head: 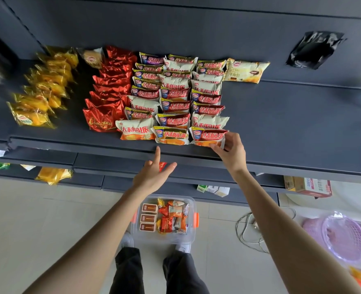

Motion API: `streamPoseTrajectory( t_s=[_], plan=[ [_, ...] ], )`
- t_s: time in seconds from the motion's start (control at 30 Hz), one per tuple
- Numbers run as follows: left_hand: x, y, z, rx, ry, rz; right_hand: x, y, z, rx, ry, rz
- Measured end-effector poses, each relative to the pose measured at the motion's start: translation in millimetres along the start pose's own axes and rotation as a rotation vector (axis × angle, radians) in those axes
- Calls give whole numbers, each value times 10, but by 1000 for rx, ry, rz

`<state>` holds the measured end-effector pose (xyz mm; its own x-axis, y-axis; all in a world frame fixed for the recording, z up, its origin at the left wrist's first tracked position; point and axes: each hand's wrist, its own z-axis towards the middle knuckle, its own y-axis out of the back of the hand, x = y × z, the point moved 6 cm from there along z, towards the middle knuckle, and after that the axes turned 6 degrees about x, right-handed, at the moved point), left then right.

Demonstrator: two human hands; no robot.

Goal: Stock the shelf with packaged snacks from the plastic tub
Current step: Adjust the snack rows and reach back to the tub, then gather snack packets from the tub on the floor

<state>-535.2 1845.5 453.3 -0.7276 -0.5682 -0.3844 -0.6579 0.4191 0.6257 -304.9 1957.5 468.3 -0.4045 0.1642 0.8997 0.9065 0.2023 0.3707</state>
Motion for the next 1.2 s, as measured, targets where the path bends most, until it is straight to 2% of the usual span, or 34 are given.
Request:
streamPoseTrajectory(
  t_s=[0.33, 0.53, 0.67, 0.8, 1.0, 1.1, 1.2],
  plan=[
    [93, 19, -151, -95, -65, 34, -50, 97, -194, -42, -33, -7],
    [232, -111, -281, -79, -80, 80, -113, 62, -638, -80, -125, -37],
    [451, -198, -337, -39, -106, 148, -238, -168, -1061, 22, -195, -110],
    [803, -308, -484, -6, -123, 187, -334, -604, -1429, 222, -221, -459],
    [1709, -619, -659, 84, -90, 254, -711, -1487, -2006, 486, -224, -771],
    [2165, -784, -670, 85, -85, 274, -1006, -1821, -2198, 557, -238, -843],
    [2675, -1095, -579, 176, 8, 262, -1381, -2108, -2303, 591, -305, -780]
  ],
)
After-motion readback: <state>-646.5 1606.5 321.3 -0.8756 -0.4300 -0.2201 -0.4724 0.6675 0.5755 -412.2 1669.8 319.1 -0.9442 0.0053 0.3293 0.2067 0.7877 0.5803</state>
